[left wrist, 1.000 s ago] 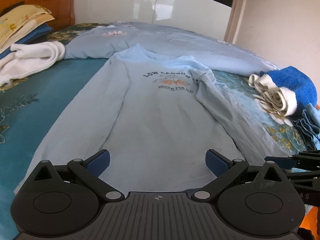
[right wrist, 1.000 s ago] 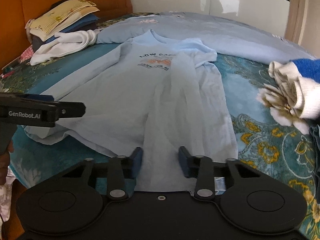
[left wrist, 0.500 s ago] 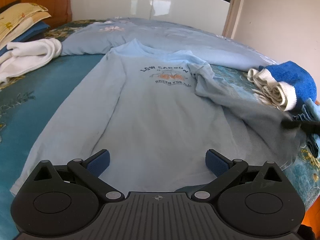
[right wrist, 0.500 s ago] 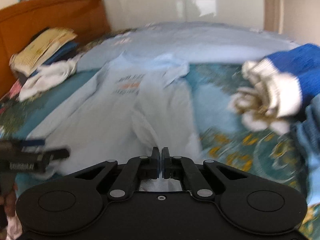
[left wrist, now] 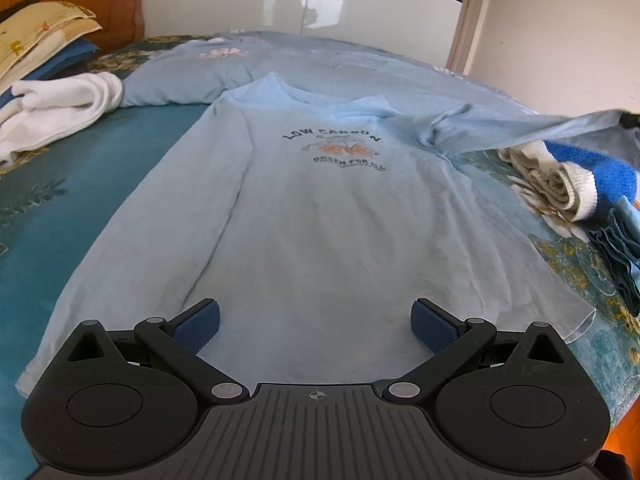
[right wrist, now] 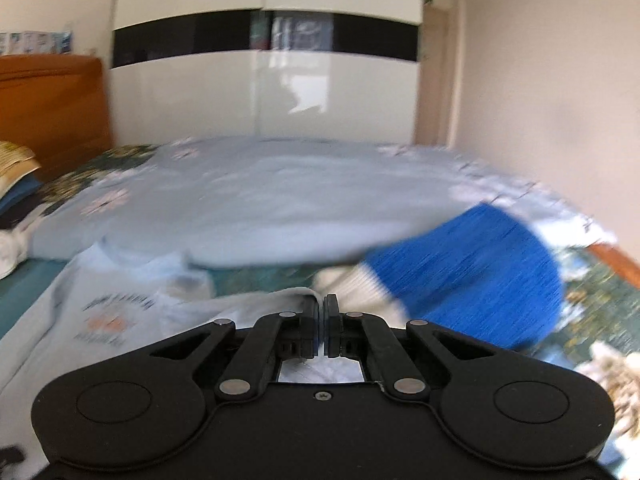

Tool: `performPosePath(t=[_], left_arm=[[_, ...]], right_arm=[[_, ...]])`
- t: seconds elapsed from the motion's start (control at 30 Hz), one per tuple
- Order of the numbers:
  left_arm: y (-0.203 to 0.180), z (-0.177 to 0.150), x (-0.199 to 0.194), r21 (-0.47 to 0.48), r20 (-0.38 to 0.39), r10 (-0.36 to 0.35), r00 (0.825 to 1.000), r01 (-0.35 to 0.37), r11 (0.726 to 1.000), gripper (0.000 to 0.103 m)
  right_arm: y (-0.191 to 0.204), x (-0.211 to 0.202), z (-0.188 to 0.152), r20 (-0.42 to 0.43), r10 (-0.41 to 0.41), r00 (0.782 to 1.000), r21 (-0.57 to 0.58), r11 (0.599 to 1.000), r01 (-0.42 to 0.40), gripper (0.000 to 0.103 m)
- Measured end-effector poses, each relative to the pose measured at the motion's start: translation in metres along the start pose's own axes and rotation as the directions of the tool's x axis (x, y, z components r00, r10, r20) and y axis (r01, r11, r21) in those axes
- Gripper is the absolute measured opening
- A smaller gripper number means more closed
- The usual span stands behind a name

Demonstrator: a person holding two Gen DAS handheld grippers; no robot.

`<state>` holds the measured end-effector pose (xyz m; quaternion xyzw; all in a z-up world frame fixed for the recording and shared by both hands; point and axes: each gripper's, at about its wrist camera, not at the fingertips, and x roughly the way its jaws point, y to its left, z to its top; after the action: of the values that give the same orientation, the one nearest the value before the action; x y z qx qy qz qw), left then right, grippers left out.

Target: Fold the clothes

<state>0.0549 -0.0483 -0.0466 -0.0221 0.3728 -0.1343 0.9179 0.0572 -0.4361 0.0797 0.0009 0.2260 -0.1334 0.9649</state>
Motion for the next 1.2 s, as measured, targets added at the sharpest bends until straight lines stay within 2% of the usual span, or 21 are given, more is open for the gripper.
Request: performPosePath(t=[0.27,0.5,0.73,0.9,1.07,1.1,1.17,1.2], left_arm=[[0.002,0.003,0.004,0.002,-0.003,-0.001,1.0,0.001,1.0,0.103],[0.005,0.005,0.01,-0.002,-0.009,-0.002,1.0,0.002,1.0,0.103],[0.005,0.005,0.013,0.011,-0.014,0.003,1.0,-0.002,1.0,0.103],[0.005,0.006,0.014,0.009,-0.015,0.004,1.0,-0.004,1.0,0.103],[0.004,0.005,0.011,0.006,-0.014,0.002,1.0,-0.002,1.0,0.103],[0.005,0.005,0.01,0.004,-0.013,0.001,1.0,-0.001,1.0,0.103],[0.005,0.005,0.009,-0.001,-0.012,0.0,1.0,0.0,1.0,0.103],[0.005,0.005,0.009,-0.004,-0.011,-0.001,1.0,0.001,1.0,0.103]], right_arm=[[-0.036,0.037,0.033,0.031,-0.18,0.983,-0.005,0.984,0.18,0.002],[-0.048,0.081,0.022,-0.014,-0.286,0.958,-0.073,0.956,0.285,0.002],[-0.05,0.122,-0.01,-0.14,-0.319,0.937,-0.104,0.946,0.306,0.002],[-0.051,0.133,-0.019,-0.177,-0.331,0.927,-0.115,0.942,0.314,0.003],[-0.048,0.129,-0.015,-0.174,-0.325,0.929,-0.129,0.943,0.306,0.004],[-0.048,0.127,-0.014,-0.173,-0.321,0.931,-0.127,0.945,0.302,0.007],[-0.047,0.121,-0.012,-0.169,-0.31,0.936,-0.113,0.949,0.294,0.02],[-0.045,0.119,-0.011,-0.164,-0.308,0.937,-0.113,0.95,0.292,0.03]])
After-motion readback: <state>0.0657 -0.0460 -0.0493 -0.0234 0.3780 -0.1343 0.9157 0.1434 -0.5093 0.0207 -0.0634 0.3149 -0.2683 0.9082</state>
